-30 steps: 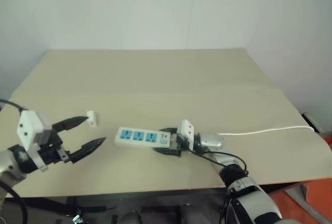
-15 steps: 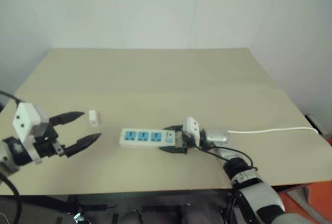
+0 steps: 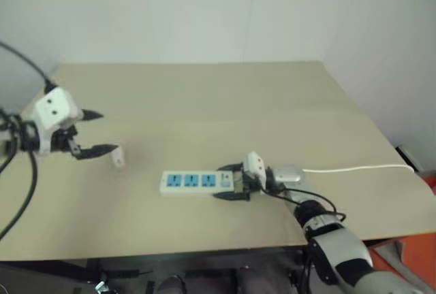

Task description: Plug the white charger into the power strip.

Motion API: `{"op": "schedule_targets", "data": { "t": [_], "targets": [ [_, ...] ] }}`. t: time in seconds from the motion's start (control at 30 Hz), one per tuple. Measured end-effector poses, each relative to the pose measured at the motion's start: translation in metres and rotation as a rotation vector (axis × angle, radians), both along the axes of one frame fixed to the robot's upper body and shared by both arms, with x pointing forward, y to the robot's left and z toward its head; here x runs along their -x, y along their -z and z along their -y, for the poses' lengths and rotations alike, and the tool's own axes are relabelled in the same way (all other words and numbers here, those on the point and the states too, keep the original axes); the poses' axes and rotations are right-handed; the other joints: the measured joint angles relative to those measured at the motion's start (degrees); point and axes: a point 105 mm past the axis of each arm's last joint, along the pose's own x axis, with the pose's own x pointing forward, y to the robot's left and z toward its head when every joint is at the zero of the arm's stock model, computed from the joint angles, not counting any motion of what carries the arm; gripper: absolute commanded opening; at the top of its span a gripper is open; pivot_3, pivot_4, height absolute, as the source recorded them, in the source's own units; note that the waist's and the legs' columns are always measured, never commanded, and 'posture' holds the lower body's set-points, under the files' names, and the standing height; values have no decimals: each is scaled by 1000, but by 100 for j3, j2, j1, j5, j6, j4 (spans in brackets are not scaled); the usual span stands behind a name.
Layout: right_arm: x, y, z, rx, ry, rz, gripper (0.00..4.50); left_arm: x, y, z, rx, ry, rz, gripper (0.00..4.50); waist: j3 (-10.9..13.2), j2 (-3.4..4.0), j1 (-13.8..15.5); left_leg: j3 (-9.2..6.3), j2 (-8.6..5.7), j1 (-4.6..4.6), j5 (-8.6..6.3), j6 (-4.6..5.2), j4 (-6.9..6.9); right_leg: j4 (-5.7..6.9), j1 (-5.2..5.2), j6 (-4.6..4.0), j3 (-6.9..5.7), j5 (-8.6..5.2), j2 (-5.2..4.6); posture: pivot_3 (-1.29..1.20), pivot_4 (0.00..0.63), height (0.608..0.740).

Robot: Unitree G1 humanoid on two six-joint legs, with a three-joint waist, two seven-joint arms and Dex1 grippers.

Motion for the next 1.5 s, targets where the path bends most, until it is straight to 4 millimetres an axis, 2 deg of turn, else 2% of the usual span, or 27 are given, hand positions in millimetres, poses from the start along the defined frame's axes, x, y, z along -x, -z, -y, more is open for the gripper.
{"op": "schedule_targets", "data": {
  "t": [0.1,0.17,0.27,0.43,0.53,0.67,0.83,1.0,1.2,1.5],
  "targets": [
    [0,0,-2,3,-6,3,3413,-14,-21,-9,-250,82,46,4500,-1,-1,2,-4,3,-7,0,0,3,-2,-7,-1,3,4,9,0,150,740],
    [0,-1,-2,2,-7,4,3413,-20,-28,-10,-418,138,51,4500,-1,-2,-7,-2,2,-9,0,1,3,-3,-6,0,6,3,9,0,150,740],
    [0,-1,-3,0,-8,5,3413,-26,-18,-14,-692,217,-13,4500,-1,-1,-20,3,2,-9,0,1,3,1,-11,3,16,2,10,0,150,740],
    [0,-1,-3,-3,2,11,3413,-32,18,-30,-1002,295,-137,4500,-1,-2,-9,0,5,-17,0,1,9,8,-18,6,17,2,12,0,150,740],
    [0,-1,-1,-5,10,17,3413,-44,27,-32,-1156,321,-100,4500,0,-3,9,-1,4,-22,0,1,14,8,-19,12,16,4,10,0,150,740],
    [0,-2,-1,-10,20,27,3413,-59,34,-25,-1279,385,-11,4500,0,-3,8,-2,5,-22,0,1,13,11,-21,14,15,4,11,0,150,740],
    [0,-3,-1,-10,26,30,3413,-65,49,-21,-1357,485,45,4500,0,-3,4,-1,3,-27,0,1,13,12,-26,15,15,4,10,0,150,740],
    [0,-3,0,-8,32,26,3413,-62,57,-20,-1343,528,56,4500,0,-4,15,-2,3,-28,0,1,13,12,-26,16,14,4,10,0,150,740],
    [-2,-4,1,-7,46,24,3413,-63,58,-8,-1214,473,36,4500,0,-4,33,-1,2,-30,0,1,14,13,-25,16,11,4,9,0,150,740],
    [-2,-4,2,-10,67,32,3413,-65,64,-2,-1167,432,-34,4500,0,-4,49,-4,1,-33,0,1,16,13,-24,16,11,4,9,0,150,740]
  ]
}}
